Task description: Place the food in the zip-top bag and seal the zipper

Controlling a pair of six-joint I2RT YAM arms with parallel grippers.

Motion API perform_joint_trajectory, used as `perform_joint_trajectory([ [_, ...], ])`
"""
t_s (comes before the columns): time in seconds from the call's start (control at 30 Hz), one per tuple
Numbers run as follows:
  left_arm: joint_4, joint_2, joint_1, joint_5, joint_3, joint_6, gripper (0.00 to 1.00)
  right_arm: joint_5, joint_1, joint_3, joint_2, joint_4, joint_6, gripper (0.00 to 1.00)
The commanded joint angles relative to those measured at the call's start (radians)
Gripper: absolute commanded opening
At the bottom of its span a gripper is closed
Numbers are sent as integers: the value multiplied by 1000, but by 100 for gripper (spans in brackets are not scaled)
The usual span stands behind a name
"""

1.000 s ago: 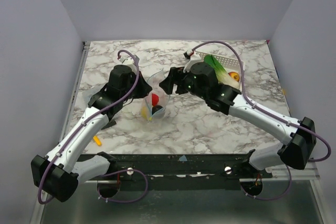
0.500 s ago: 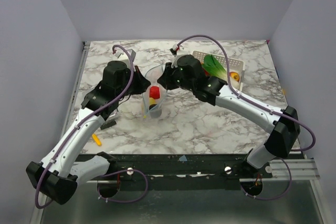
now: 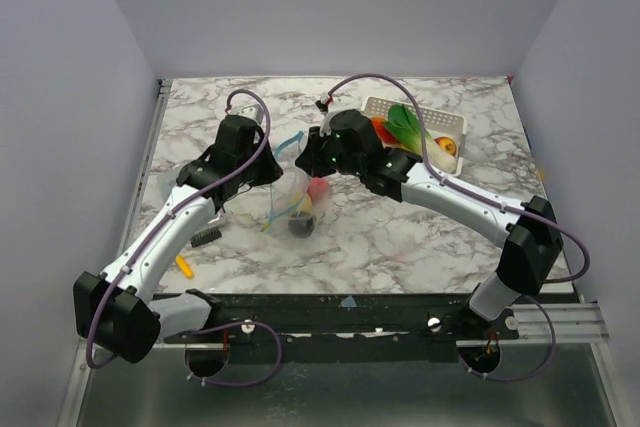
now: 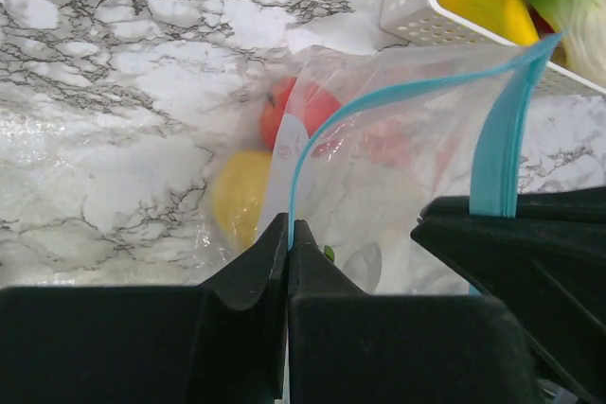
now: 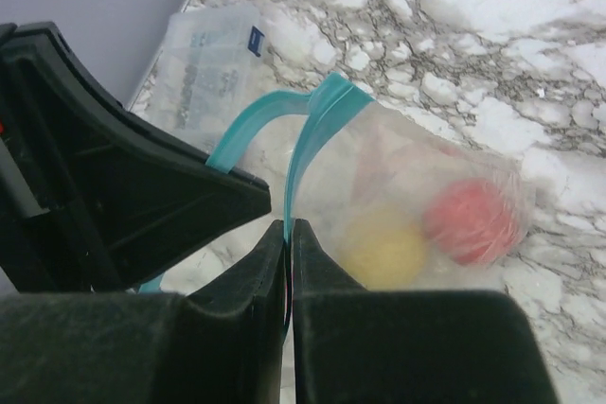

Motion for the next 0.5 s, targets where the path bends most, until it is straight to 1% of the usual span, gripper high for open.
perform_joint_trajectory([
  [0.0,-11,-110,11,57,64,-15,0,8,7,149,3,-26,-52,9],
  [0.1,-16,-168,11,55,91,-17,0,-2,6,198,-1,-27,-40,10],
  [0.17,-28,-186,11,36,97,-7,0,-32,6,187,-10,-5,-22,11],
  [0.3,-39,-164,15,-3,53,16,0,-29,5,126,-6,42,-2,13],
  [0.4,-42,-129,24,-30,16,35,0,-13,5,90,23,67,-13,13],
  [0.47,-47,-103,34,-40,14,51,0,20,5,99,64,55,-24,13],
])
